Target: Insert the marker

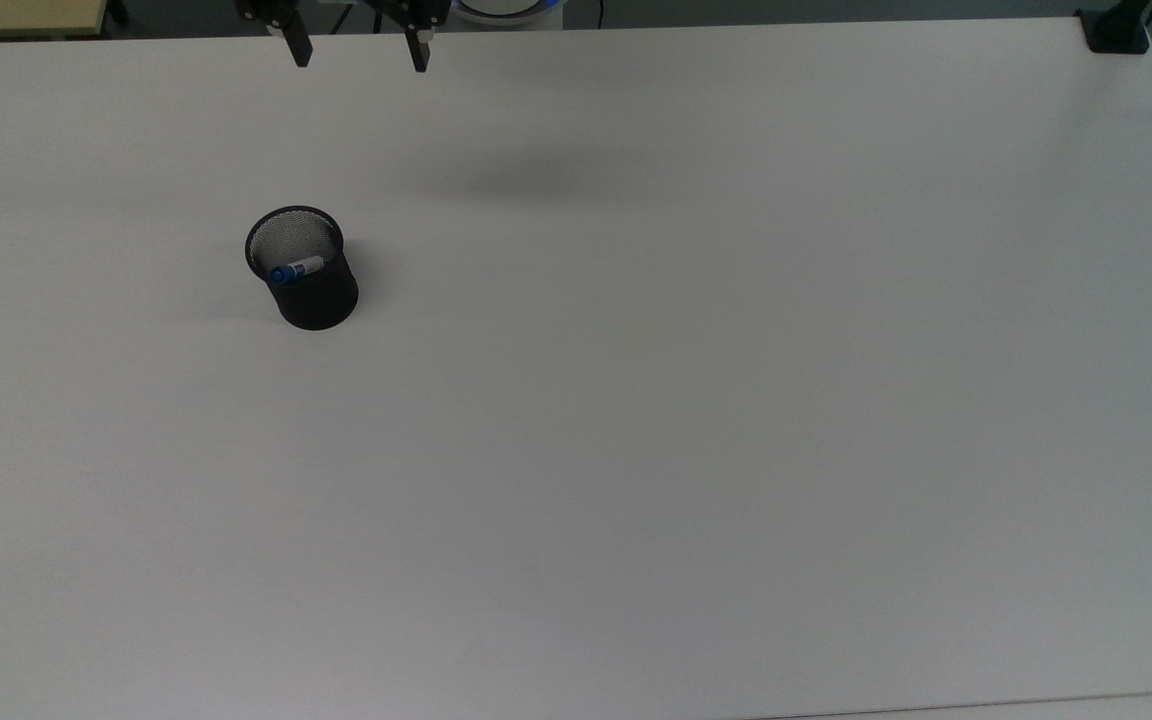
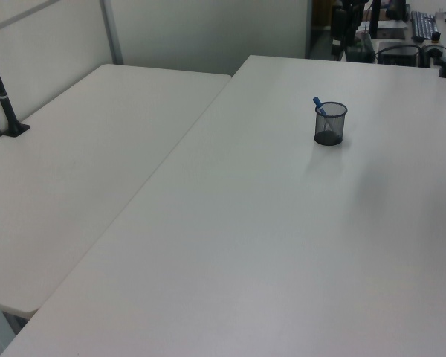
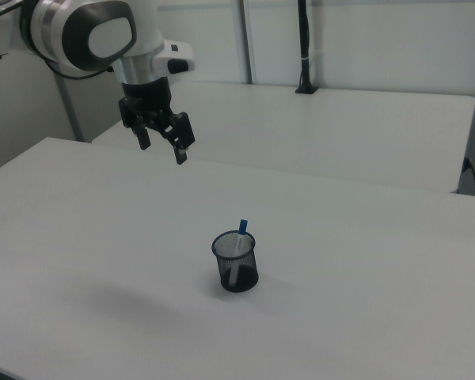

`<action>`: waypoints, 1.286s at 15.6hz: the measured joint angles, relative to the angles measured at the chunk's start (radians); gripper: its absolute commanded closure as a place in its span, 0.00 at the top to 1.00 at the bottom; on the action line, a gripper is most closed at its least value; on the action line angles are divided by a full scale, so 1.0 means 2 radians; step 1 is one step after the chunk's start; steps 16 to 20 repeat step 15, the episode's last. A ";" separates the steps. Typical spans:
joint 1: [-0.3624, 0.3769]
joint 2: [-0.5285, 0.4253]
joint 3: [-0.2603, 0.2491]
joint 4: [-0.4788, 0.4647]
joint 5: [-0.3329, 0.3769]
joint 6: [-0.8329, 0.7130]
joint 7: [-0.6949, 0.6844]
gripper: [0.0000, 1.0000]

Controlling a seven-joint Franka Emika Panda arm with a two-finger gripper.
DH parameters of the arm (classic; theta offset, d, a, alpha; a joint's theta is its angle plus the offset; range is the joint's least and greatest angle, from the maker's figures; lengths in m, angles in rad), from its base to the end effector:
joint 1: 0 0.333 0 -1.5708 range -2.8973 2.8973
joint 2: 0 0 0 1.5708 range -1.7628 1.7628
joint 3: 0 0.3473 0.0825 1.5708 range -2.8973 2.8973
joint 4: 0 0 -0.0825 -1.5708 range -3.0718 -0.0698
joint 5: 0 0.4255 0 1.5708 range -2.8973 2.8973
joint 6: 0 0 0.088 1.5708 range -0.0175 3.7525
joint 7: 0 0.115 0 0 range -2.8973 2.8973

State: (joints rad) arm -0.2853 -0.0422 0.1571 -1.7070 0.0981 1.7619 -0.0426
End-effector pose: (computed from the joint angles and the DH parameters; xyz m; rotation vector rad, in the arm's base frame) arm 0.5946 -0.0653 0.6198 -3.0517 0.1518 -0.1590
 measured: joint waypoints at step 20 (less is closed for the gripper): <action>0.073 0.000 -0.074 0.014 -0.001 0.008 -0.003 1.00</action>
